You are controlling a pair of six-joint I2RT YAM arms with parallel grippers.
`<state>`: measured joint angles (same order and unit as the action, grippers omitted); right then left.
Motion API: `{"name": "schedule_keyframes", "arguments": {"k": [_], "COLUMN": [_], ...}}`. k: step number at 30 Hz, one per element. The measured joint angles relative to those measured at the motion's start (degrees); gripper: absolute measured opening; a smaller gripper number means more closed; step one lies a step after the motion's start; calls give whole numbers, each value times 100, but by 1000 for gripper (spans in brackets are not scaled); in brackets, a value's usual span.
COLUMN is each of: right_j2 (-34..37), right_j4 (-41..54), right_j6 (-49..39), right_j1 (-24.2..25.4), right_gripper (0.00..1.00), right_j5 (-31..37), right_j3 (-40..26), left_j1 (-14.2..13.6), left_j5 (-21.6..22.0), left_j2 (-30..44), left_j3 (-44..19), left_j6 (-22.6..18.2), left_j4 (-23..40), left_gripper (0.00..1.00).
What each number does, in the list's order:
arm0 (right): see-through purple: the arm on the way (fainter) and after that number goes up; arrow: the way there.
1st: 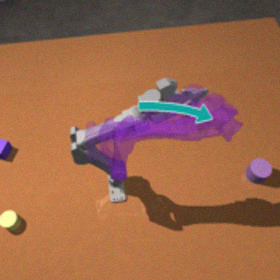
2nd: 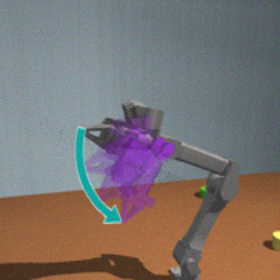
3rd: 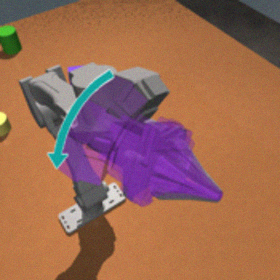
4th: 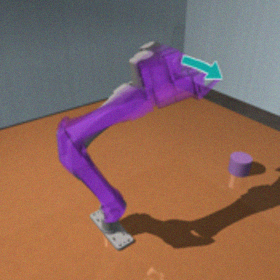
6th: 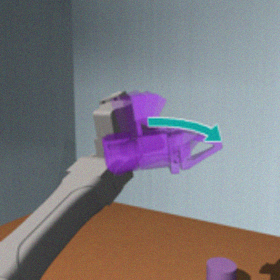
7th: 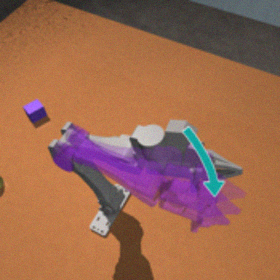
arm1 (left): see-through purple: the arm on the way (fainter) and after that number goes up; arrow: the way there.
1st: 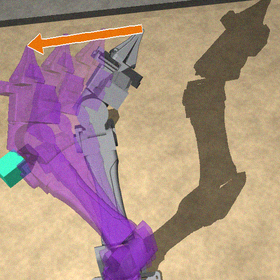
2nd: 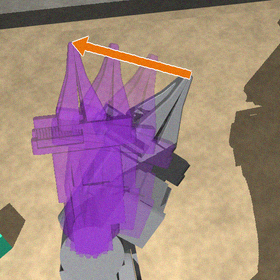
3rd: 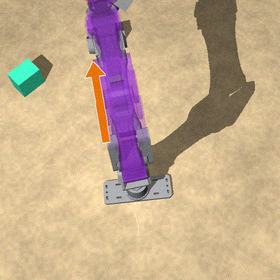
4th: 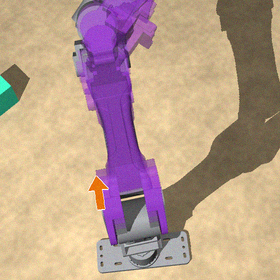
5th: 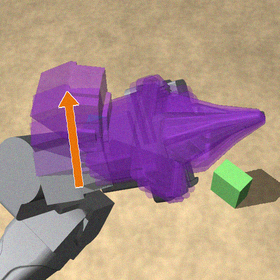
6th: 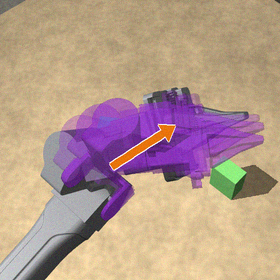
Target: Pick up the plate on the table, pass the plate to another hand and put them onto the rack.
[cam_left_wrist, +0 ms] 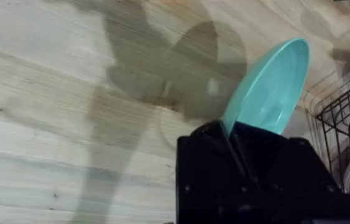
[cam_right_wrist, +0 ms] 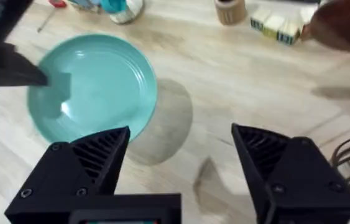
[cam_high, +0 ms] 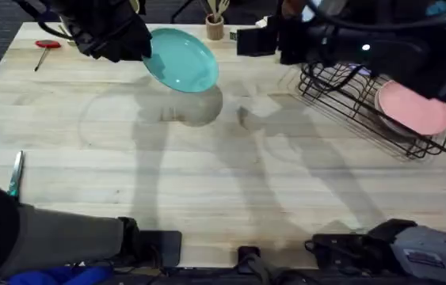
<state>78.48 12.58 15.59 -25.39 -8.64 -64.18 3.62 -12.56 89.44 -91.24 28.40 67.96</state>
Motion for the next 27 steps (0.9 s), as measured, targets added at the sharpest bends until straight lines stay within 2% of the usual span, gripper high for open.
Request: {"name": "schedule_keyframes", "arguments": {"k": [11, 27], "right_j2": [394, 1095], "right_j4": [-196, -712], "right_j6": [761, 1726], "right_j1": [0, -27], "right_gripper": [995, 995], "right_j5": [2, -4], "right_j3": [0, -7], "left_j1": [0, 0], "left_j5": [-425, -656], "left_j2": [-1, -1], "left_j3": [0, 0], "left_j6": [-506, -704], "left_j4": [2, 2], "left_gripper": [41, 41]}}
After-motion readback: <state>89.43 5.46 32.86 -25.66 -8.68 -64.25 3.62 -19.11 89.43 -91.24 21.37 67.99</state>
